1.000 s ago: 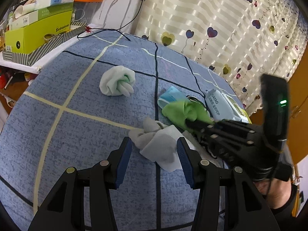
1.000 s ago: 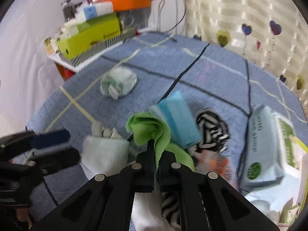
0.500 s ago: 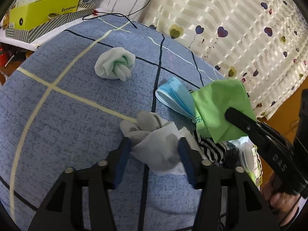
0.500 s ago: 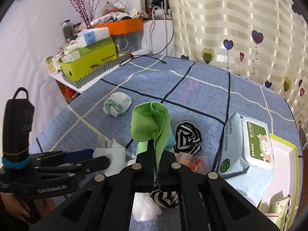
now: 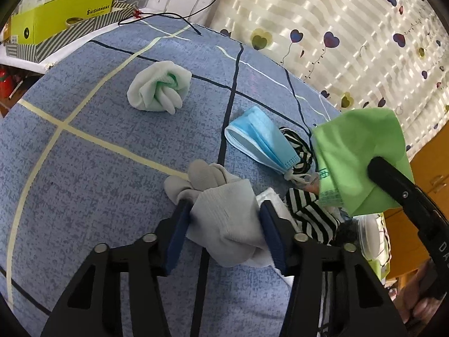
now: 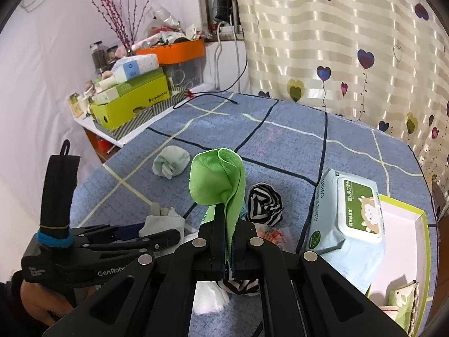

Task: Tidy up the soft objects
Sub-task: 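Lift the grey sock and lime-green cloth and carry both toward the white box, then release the lime-green cloth into the box with right tool while left tool lowers grey sock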

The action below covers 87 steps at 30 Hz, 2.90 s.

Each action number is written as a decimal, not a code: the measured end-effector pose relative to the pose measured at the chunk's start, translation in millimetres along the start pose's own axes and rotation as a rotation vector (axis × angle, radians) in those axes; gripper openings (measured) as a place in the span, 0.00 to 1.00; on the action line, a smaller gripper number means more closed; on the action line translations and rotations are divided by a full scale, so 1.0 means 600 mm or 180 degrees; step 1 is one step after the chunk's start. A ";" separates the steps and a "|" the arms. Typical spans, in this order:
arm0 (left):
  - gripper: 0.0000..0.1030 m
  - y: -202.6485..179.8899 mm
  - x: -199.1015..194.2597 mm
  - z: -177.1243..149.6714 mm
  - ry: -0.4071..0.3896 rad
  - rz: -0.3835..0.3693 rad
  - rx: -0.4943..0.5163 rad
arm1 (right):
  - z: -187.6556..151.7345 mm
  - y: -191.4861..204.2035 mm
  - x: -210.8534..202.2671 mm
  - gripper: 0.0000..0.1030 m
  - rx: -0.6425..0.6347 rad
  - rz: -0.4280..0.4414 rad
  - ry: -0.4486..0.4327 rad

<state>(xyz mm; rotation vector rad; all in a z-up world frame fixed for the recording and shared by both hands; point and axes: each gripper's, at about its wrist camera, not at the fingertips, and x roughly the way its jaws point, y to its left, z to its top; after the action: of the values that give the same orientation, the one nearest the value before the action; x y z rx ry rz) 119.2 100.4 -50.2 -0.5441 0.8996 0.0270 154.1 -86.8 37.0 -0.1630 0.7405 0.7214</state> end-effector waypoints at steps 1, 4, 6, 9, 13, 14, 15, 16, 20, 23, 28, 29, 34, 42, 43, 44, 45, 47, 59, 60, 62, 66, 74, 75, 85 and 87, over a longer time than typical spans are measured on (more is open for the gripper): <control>0.42 0.000 -0.003 0.001 -0.0011 0.0001 0.0019 | 0.000 0.000 -0.005 0.03 0.0000 0.0006 -0.0017; 0.36 -0.004 -0.015 0.000 -0.0040 0.0000 0.0075 | -0.002 -0.001 -0.017 0.03 0.0004 0.0019 -0.0057; 0.35 -0.009 -0.026 -0.001 -0.0068 -0.0005 0.0132 | -0.004 -0.002 -0.024 0.03 0.0013 0.0025 -0.0079; 0.34 -0.017 -0.045 -0.002 -0.0149 0.0000 0.0212 | -0.007 -0.003 -0.038 0.03 0.0021 0.0023 -0.0115; 0.34 -0.037 -0.077 -0.001 -0.0279 -0.0006 0.0331 | -0.009 -0.007 -0.061 0.03 0.0030 0.0021 -0.0188; 0.34 -0.043 -0.085 -0.001 -0.0311 -0.0011 0.0364 | -0.010 -0.009 -0.068 0.03 0.0037 0.0013 -0.0215; 0.34 -0.049 -0.092 -0.001 -0.0341 -0.0018 0.0398 | -0.011 -0.011 -0.074 0.03 0.0045 0.0010 -0.0234; 0.34 -0.057 -0.099 -0.001 -0.0370 -0.0022 0.0443 | -0.011 -0.013 -0.080 0.03 0.0050 0.0007 -0.0249; 0.34 -0.084 -0.115 -0.002 -0.0428 -0.0057 0.0563 | -0.015 -0.025 -0.102 0.03 0.0085 -0.0028 -0.0312; 0.34 -0.105 -0.122 -0.002 -0.0451 -0.0089 0.0642 | -0.020 -0.034 -0.120 0.03 0.0109 -0.0068 -0.0360; 0.34 -0.144 -0.131 -0.004 -0.0491 -0.0132 0.0788 | -0.026 -0.058 -0.149 0.03 0.0169 -0.0145 -0.0445; 0.34 -0.151 -0.132 -0.004 -0.0495 -0.0143 0.0814 | -0.028 -0.062 -0.154 0.03 0.0178 -0.0161 -0.0458; 0.34 -0.196 -0.133 -0.005 -0.0513 -0.0226 0.0976 | -0.038 -0.092 -0.179 0.03 0.0255 -0.0259 -0.0517; 0.34 -0.262 -0.121 -0.010 -0.0464 -0.0369 0.1192 | -0.060 -0.150 -0.212 0.03 0.0413 -0.0445 -0.0560; 0.34 -0.271 -0.119 -0.011 -0.0459 -0.0384 0.1218 | -0.064 -0.158 -0.216 0.03 0.0428 -0.0473 -0.0562; 0.34 -0.278 -0.117 -0.011 -0.0452 -0.0399 0.1238 | -0.067 -0.166 -0.220 0.03 0.0447 -0.0501 -0.0566; 0.34 -0.284 -0.116 -0.012 -0.0444 -0.0413 0.1256 | -0.070 -0.173 -0.224 0.03 0.0467 -0.0525 -0.0571; 0.34 -0.299 -0.114 -0.015 -0.0442 -0.0443 0.1311 | -0.078 -0.189 -0.232 0.03 0.0510 -0.0581 -0.0577; 0.34 -0.366 -0.093 -0.027 -0.0376 -0.0584 0.1518 | -0.110 -0.286 -0.257 0.03 0.0719 -0.0871 -0.0574; 0.34 -0.370 -0.091 -0.027 -0.0370 -0.0593 0.1530 | -0.112 -0.296 -0.255 0.03 0.0729 -0.0890 -0.0564; 0.34 -0.377 -0.086 -0.028 -0.0358 -0.0604 0.1549 | -0.115 -0.313 -0.248 0.03 0.0746 -0.0920 -0.0530; 0.34 -0.388 -0.073 -0.027 -0.0330 -0.0608 0.1568 | -0.120 -0.348 -0.224 0.03 0.0781 -0.0957 -0.0436; 0.35 -0.404 -0.039 -0.022 -0.0247 -0.0581 0.1580 | -0.131 -0.409 -0.153 0.03 0.0862 -0.0966 -0.0185; 0.35 -0.408 -0.033 -0.021 -0.0232 -0.0579 0.1585 | -0.132 -0.414 -0.143 0.03 0.0866 -0.0953 -0.0151; 0.35 -0.441 0.008 -0.024 -0.0086 -0.0582 0.1687 | -0.166 -0.445 -0.082 0.31 0.1057 -0.0678 0.0102; 0.35 -0.446 0.013 -0.025 -0.0065 -0.0582 0.1701 | -0.165 -0.444 -0.095 0.33 0.1057 -0.0672 0.0050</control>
<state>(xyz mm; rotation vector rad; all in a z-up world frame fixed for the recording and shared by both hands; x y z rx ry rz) 178.9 -139.5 54.0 -0.1239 0.7924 -0.3642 243.3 -354.9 -27.1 0.0555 0.8335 0.3896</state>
